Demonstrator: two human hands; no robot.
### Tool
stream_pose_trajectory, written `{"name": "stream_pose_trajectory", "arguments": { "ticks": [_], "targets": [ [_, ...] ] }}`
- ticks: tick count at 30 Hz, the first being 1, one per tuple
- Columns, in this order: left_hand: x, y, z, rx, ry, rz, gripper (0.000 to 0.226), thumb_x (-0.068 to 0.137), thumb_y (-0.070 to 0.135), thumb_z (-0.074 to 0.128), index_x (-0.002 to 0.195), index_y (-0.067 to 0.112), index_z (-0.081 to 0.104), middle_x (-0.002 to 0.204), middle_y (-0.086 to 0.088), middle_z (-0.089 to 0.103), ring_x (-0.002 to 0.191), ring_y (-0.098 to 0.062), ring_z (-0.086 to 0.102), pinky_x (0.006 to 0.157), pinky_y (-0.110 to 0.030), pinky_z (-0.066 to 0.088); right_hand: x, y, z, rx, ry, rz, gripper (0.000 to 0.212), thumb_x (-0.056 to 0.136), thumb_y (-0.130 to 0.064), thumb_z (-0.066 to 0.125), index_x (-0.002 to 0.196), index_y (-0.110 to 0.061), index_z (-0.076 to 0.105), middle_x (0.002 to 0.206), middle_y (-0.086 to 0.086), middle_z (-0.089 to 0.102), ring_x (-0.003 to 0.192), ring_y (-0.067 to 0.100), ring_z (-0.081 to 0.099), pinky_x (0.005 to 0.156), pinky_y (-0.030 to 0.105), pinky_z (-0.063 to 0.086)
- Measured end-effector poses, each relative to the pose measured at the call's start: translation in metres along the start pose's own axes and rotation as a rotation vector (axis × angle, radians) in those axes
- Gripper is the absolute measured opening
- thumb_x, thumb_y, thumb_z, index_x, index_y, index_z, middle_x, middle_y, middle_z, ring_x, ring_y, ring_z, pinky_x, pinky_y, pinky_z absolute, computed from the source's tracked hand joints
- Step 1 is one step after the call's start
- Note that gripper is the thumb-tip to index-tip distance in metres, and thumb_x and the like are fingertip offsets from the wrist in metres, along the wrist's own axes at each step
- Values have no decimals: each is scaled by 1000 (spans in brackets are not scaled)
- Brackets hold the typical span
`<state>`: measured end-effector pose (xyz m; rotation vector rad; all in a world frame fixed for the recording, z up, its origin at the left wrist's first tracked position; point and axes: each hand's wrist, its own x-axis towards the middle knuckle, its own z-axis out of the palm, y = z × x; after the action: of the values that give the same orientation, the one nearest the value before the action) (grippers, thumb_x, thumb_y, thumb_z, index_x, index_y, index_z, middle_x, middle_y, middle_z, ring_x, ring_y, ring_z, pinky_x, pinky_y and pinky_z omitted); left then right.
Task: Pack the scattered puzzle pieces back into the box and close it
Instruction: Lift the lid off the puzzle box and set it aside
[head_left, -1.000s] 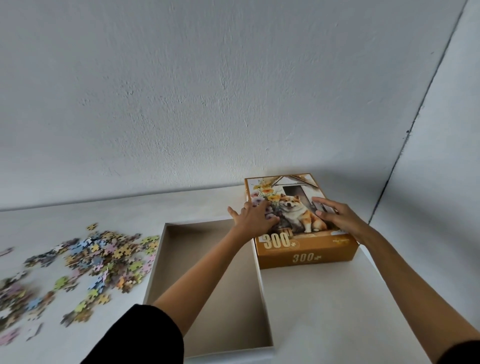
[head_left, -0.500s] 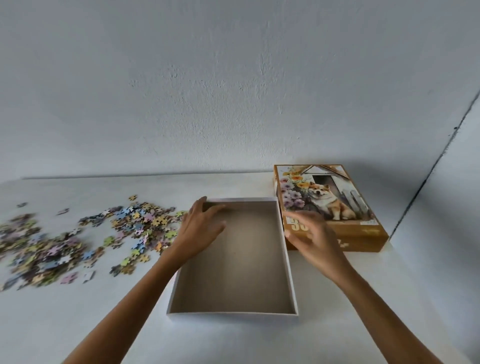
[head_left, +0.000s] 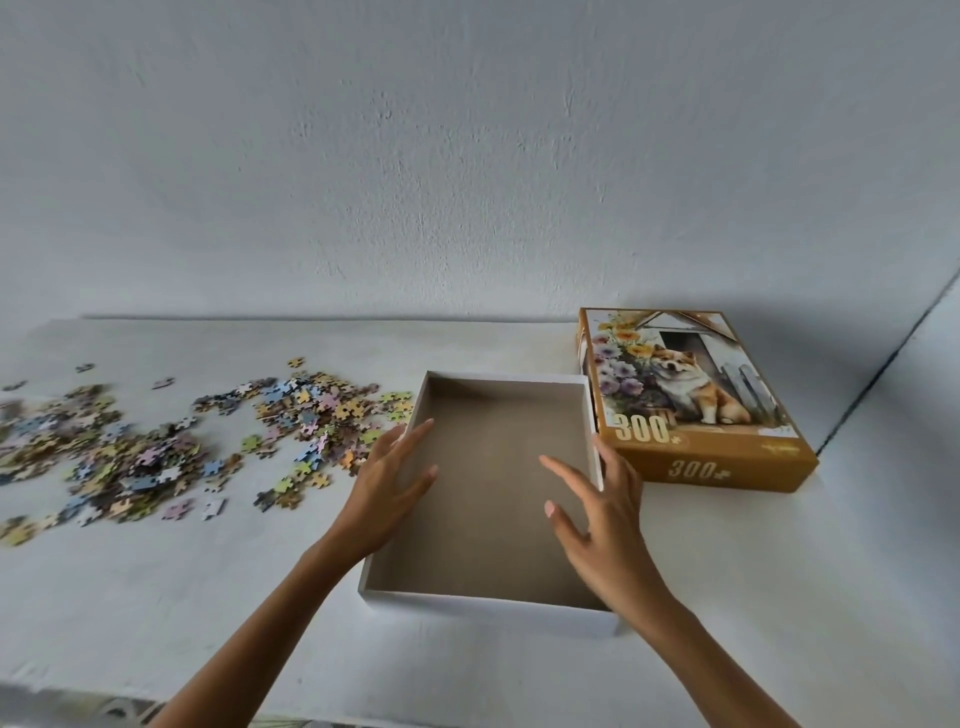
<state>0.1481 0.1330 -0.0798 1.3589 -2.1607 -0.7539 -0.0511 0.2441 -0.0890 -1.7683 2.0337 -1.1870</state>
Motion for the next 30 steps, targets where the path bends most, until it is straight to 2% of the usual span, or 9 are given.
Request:
{"name": "stream_pose_trajectory", "arguments": {
  "ticks": [4,6,9,12,15,17,19,26,30],
  "targets": [
    [1,-5,1,-70,52,16,49,89,24,55,136,27,39,146,-7,37,135,-24,34,102,-31,30,-7,-7,5,69,16,77,41,82,-16,63,121,-24,54,145,10,19,137,21,18,103,18,16],
    [3,-3,0,-155,89,-7,42,89,21,55,130,22,47,140,-5,45,132,-29,41,100,-29,33,-5,-11,5,107,-14,101,41,82,-15,64,121,-24,55,141,11,22,135,22,20,102,18,17],
    [13,8,-11,-219,138,-38,34,89,20,55,123,21,55,135,-3,51,119,-48,46,97,-44,44,18,-14,-3,145,-46,114,38,82,-15,64,119,-24,57,135,13,29,134,25,24,104,22,20],
    [36,19,-28,-251,159,18,29,89,19,57,118,22,58,122,5,55,119,-32,53,98,-38,42,52,-19,-12,135,-60,104,39,84,-18,61,122,-24,56,137,15,27,135,27,21,110,31,18],
    [71,25,-42,-282,154,47,33,83,33,59,114,24,62,119,3,59,122,-19,50,99,-29,37,91,-25,-17,133,-42,95,41,85,-19,60,125,-23,53,140,17,25,138,26,17,110,34,17],
    [96,26,-44,-277,156,47,32,82,33,59,112,23,64,121,-4,62,120,-18,51,99,-29,37,117,-24,-18,126,-58,110,42,86,-19,59,127,-22,51,140,18,24,138,29,16,110,36,19],
    [118,25,-39,-275,155,43,26,87,23,59,113,19,64,123,-7,61,118,-17,51,97,-25,34,140,-19,-18,114,-81,135,43,86,-19,58,128,-22,49,138,19,27,137,30,17,110,37,21],
    [153,5,-4,-246,80,-47,28,87,14,58,114,17,63,127,-9,59,123,-24,49,95,-24,32,166,5,1,54,-197,244,47,87,-20,56,132,-18,44,141,20,30,138,32,17,110,37,20],
    [154,-6,3,-169,77,-52,41,84,18,64,124,17,55,134,-8,53,128,-25,44,103,-30,33,165,18,-12,45,-194,145,47,87,-19,57,132,-20,44,139,16,35,136,29,23,110,38,22]
  ]
}}
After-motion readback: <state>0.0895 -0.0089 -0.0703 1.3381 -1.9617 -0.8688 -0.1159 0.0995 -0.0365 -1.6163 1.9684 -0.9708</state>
